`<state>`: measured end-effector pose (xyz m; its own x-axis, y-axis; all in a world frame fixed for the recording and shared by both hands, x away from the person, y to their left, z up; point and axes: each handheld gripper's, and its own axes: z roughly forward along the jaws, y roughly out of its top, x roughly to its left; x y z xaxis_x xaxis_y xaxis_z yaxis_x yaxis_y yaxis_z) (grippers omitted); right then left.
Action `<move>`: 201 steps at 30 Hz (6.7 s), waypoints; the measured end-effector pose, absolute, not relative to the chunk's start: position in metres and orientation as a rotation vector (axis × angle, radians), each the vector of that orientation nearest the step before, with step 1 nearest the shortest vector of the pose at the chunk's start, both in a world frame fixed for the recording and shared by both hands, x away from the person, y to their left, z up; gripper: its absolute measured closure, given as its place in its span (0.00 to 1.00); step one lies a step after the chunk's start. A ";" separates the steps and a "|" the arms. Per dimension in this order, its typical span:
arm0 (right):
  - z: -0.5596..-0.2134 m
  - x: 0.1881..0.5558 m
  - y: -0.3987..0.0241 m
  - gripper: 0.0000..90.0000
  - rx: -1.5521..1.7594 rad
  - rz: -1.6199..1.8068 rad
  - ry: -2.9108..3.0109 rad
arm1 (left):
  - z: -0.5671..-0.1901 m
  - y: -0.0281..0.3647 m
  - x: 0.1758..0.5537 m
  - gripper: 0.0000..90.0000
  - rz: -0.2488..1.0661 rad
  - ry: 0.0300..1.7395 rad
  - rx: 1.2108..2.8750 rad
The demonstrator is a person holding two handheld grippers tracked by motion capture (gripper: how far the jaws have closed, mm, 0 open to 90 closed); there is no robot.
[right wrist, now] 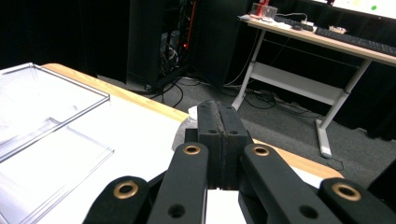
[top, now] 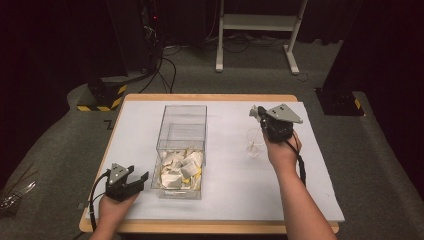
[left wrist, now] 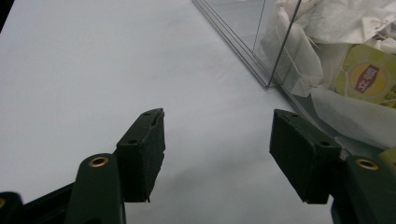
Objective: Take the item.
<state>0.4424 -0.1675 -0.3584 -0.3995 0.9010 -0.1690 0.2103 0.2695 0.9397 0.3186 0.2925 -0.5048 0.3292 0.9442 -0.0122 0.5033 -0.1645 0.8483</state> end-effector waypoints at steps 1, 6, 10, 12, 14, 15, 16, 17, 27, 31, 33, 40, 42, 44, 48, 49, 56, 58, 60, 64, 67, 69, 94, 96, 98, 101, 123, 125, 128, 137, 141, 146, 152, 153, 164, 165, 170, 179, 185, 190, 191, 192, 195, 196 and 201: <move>-0.358 0.442 -0.168 1.00 1.013 1.166 1.792 | -0.505 0.292 0.319 0.40 0.701 1.287 1.801; -0.367 0.442 -0.169 1.00 1.013 1.142 1.813 | -0.505 0.292 0.319 0.40 0.699 1.287 1.804; -0.373 0.441 -0.170 1.00 1.025 1.130 1.828 | -0.505 0.293 0.319 0.40 0.698 1.288 1.799; -0.376 0.440 -0.171 1.00 1.027 1.121 1.834 | -0.505 0.292 0.319 0.40 0.701 1.286 1.805; -0.379 0.439 -0.172 1.00 1.027 1.110 1.845 | -0.505 0.292 0.319 0.40 0.703 1.285 1.804; -0.380 0.438 -0.172 1.00 1.028 1.109 1.846 | -0.505 0.292 0.319 0.40 0.703 1.285 1.804; -0.382 0.437 -0.173 1.00 1.027 1.103 1.852 | -0.505 0.292 0.319 0.40 0.701 1.286 1.803; -0.383 0.437 -0.173 1.00 1.036 1.100 1.854 | -0.505 0.292 0.319 0.40 0.700 1.287 1.804; -0.398 0.433 -0.178 1.00 1.054 1.062 1.893 | -0.505 0.292 0.319 0.40 0.701 1.287 1.809; -0.403 0.432 -0.180 1.00 1.059 1.052 1.905 | -0.505 0.292 0.319 0.40 0.700 1.288 1.809; -0.405 0.432 -0.180 1.00 1.068 1.048 1.912 | -0.505 0.292 0.319 0.40 0.700 1.288 1.809; -0.409 0.434 -0.181 1.00 1.085 1.031 1.934 | -0.505 0.292 0.319 0.40 0.698 1.290 1.808; -0.409 0.435 -0.181 1.00 1.095 1.028 1.936 | -0.505 0.292 0.319 0.40 0.697 1.290 1.808; -0.410 0.435 -0.181 1.00 1.099 1.027 1.939 | -0.505 0.292 0.319 0.40 0.698 1.290 1.808; -0.410 0.434 -0.181 1.00 1.097 1.021 1.945 | -0.505 0.292 0.319 0.40 0.697 1.290 1.806; -0.410 0.434 -0.181 1.00 1.098 1.021 1.945 | -0.505 0.292 0.319 0.40 0.697 1.289 1.806; -0.410 0.434 -0.181 0.99 1.106 1.020 1.941 | -0.505 0.292 0.319 0.40 0.697 1.289 1.807; -0.410 0.434 -0.181 0.99 1.108 1.022 1.940 | -0.505 0.292 0.319 0.40 0.696 1.290 1.808; -0.410 0.434 -0.181 0.96 1.107 1.023 1.940 | -0.505 0.292 0.319 0.40 0.697 1.292 1.809; -0.411 0.436 -0.181 0.94 1.111 1.020 1.939 | -0.505 0.292 0.319 0.40 0.698 1.292 1.809; -0.411 0.436 -0.180 0.94 1.104 1.024 1.939 | -0.505 0.292 0.319 0.40 0.698 1.292 1.809; -0.411 0.435 -0.180 0.93 1.098 1.023 1.938 | -0.505 0.292 0.319 0.40 0.699 1.290 1.811; -0.413 0.418 -0.183 0.84 1.098 1.061 1.922 | -0.505 0.291 0.319 0.40 0.703 1.289 1.814; -0.413 0.416 -0.183 0.83 1.095 1.065 1.922 | -0.505 0.291 0.319 0.40 0.704 1.287 1.818; -0.414 0.414 -0.183 0.82 1.096 1.072 1.922 | -0.505 0.291 0.319 0.40 0.709 1.285 1.813; -0.415 0.410 -0.184 0.80 1.098 1.079 1.922 | -0.505 0.291 0.319 0.40 0.700 1.289 1.814; -0.439 0.376 -0.196 0.72 1.120 1.106 1.940 | -0.505 0.291 0.319 0.40 0.700 1.282 1.820; -0.443 0.374 -0.198 0.72 1.130 1.109 1.944 | -0.505 0.291 0.319 0.40 0.703 1.282 1.817; -0.448 0.369 -0.200 0.71 1.141 1.105 1.950 | -0.505 0.291 0.319 0.40 0.697 1.283 1.818; -0.465 0.357 -0.208 0.71 1.171 1.076 1.971 | -0.505 0.291 0.319 0.40 0.704 1.279 1.813; -0.471 0.351 -0.213 0.70 1.190 1.062 1.985 | -0.505 0.292 0.319 0.40 0.699 1.278 1.817; -0.477 0.346 -0.216 0.70 1.206 1.047 2.002 | -0.505 0.291 0.319 0.40 0.699 1.275 1.820; -0.485 0.342 -0.221 0.69 1.226 1.037 2.014 | -0.505 0.291 0.318 0.40 0.695 1.270 1.816; -0.488 0.341 -0.222 0.69 1.234 1.032 2.013 | -0.505 0.291 0.318 0.40 0.694 1.269 1.816; -0.500 0.345 -0.229 0.68 1.304 0.995 2.031 | -0.497 0.294 0.308 0.40 0.658 1.245 1.772; -0.500 0.345 -0.228 0.68 1.307 0.990 2.033 | -0.495 0.295 0.306 0.40 0.653 1.245 1.761; -0.500 0.347 -0.229 0.68 1.314 0.983 2.041 | -0.483 0.298 0.296 0.40 0.650 1.219 1.718; -0.500 0.348 -0.228 0.68 1.325 0.976 2.051 | -0.458 0.285 0.273 0.39 0.694 1.160 1.687; -0.501 0.348 -0.228 0.68 1.319 0.977 2.058 | -0.450 0.275 0.248 0.37 0.689 1.136 1.651; -0.500 0.348 -0.228 0.68 1.315 0.984 2.059 | -0.452 0.264 0.236 0.37 0.673 1.110 1.658; -0.500 0.348 -0.228 0.68 1.312 0.986 2.058 | -0.452 0.262 0.235 0.37 0.679 1.104 1.658; -0.500 0.348 -0.228 0.68 1.309 0.987 2.058 | -0.452 0.260 0.234 0.37 0.683 1.100 1.659; -0.500 0.348 -0.229 0.68 1.306 0.987 2.058 | -0.455 0.256 0.235 0.37 0.682 1.097 1.670; -0.500 0.348 -0.228 0.68 1.311 0.987 2.058 | -0.456 0.255 0.236 0.37 0.682 1.094 1.677; -0.500 0.347 -0.229 0.68 1.313 0.987 2.055 | -0.461 0.250 0.239 0.37 0.701 1.090 1.714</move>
<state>0.3475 -0.2286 -0.5004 -0.4061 0.9133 -0.0312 0.5462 0.2700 0.7929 0.2386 0.2497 -0.4613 0.4375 0.8989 -0.0225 0.3522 -0.1483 0.9241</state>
